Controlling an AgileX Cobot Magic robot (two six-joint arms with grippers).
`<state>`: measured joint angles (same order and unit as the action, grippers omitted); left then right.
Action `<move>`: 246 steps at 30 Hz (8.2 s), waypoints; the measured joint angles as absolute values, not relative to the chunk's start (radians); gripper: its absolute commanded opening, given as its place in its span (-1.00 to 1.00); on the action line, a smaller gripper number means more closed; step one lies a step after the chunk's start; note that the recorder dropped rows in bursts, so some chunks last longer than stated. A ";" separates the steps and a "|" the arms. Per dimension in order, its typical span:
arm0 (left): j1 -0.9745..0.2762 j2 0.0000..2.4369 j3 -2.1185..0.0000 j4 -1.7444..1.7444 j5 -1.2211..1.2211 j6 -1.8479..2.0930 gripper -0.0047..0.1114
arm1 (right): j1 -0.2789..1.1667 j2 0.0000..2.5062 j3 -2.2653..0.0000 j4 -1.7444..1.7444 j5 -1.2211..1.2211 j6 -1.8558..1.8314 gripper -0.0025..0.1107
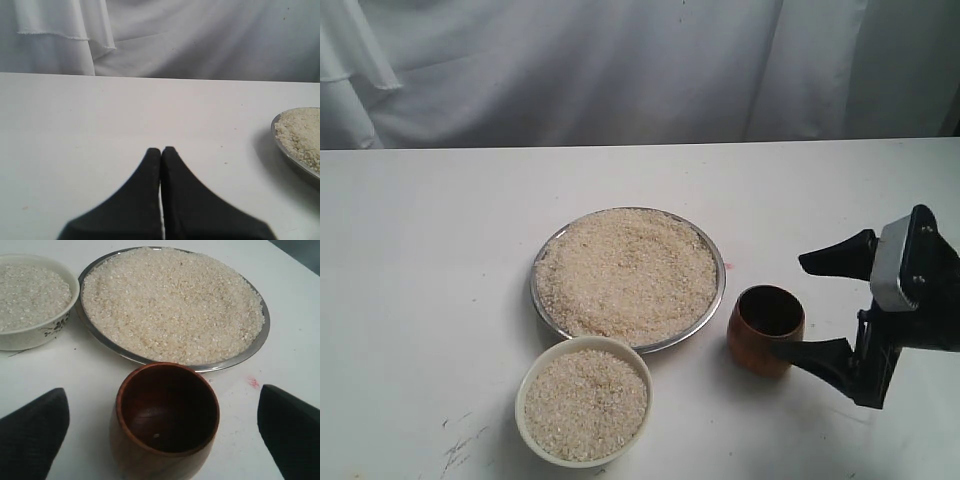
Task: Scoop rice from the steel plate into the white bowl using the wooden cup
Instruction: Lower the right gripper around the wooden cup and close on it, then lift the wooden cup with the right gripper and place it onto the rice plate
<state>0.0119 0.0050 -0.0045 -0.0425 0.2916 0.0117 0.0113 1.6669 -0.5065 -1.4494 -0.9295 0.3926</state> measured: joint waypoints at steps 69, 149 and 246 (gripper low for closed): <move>0.012 0.005 -0.005 -0.042 0.292 0.012 -0.92 | 0.094 1.774 -0.535 -1.319 -0.889 0.508 0.68; 0.012 0.005 -0.005 -0.042 0.292 0.012 -0.92 | 0.198 1.796 -0.535 -1.152 -0.674 0.493 0.68; 0.012 0.005 -0.005 -0.042 0.292 0.012 -0.92 | 0.529 1.924 -0.927 -1.085 -0.390 0.800 0.42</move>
